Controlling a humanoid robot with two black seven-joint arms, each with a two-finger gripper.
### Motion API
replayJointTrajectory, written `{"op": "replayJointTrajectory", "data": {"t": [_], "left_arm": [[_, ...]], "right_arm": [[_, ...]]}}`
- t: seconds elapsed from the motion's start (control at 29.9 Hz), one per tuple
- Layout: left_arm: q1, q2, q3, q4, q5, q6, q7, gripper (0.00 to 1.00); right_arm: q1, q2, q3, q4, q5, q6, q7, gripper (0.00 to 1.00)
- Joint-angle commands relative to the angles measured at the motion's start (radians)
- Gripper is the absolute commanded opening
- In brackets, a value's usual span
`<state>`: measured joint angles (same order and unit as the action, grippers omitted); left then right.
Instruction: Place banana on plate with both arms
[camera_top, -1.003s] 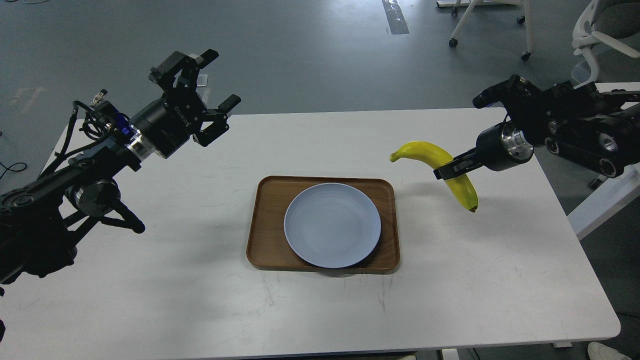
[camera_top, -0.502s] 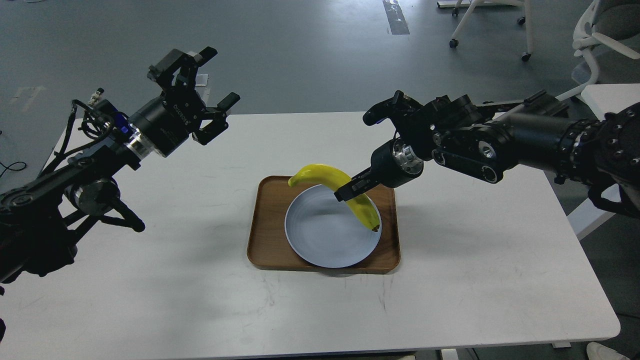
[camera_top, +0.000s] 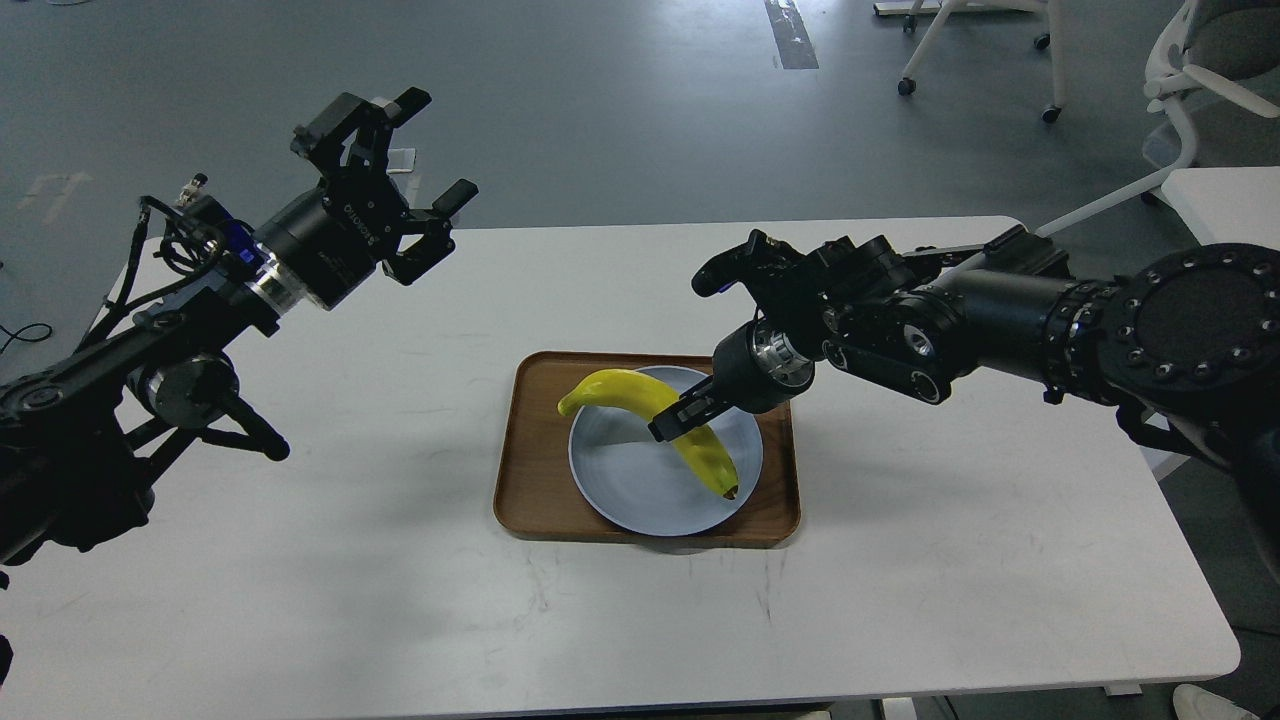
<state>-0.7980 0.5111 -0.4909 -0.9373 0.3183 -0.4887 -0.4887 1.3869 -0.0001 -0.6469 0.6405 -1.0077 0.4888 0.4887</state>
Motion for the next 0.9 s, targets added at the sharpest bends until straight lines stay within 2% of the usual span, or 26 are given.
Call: {"op": "replayJointTrajectory", "data": {"t": [0.0,0.1,0.13,0.23,0.3,0.43,0.67,0.87], "left_arm": [[0.0,0.001,0.0,0.0,-0.001,0.0,0.0,0.98],[0.0,0.001,0.0,0.0,-0.001,0.0,0.0,0.98],[0.0,0.001,0.0,0.0,-0.001,0.0,0.0,0.98],[0.0,0.001,0.0,0.0,-0.001,0.0,0.0,0.98],[0.0,0.001,0.0,0.0,-0.001,0.0,0.0,0.98],[0.0,0.001,0.0,0.003,0.001,0.0,0.0,0.98],[0.008,-0.002,-0.017,0.014,0.001,0.0,0.0,0.98],[0.035,-0.006,-0.031,0.014,-0.001,0.021,0.0,0.98]], "right_arm": [[-0.002,0.0,0.0,-0.004,0.0,0.0,0.0,0.59],[-0.009,0.0,-0.002,-0.012,0.0,0.0,0.0,0.66],[-0.012,0.0,-0.002,-0.013,0.0,0.0,0.0,0.75],[-0.013,-0.001,0.001,-0.013,0.0,0.0,0.0,0.79],[-0.013,-0.004,0.007,-0.015,0.0,0.0,0.0,0.86],[0.001,-0.065,0.053,-0.03,0.055,0.0,0.0,0.94],[-0.016,-0.277,0.242,-0.007,0.417,0.0,0.0,0.95],[-0.147,-0.418,0.456,0.004,0.699,0.0,0.0,0.96]]}}
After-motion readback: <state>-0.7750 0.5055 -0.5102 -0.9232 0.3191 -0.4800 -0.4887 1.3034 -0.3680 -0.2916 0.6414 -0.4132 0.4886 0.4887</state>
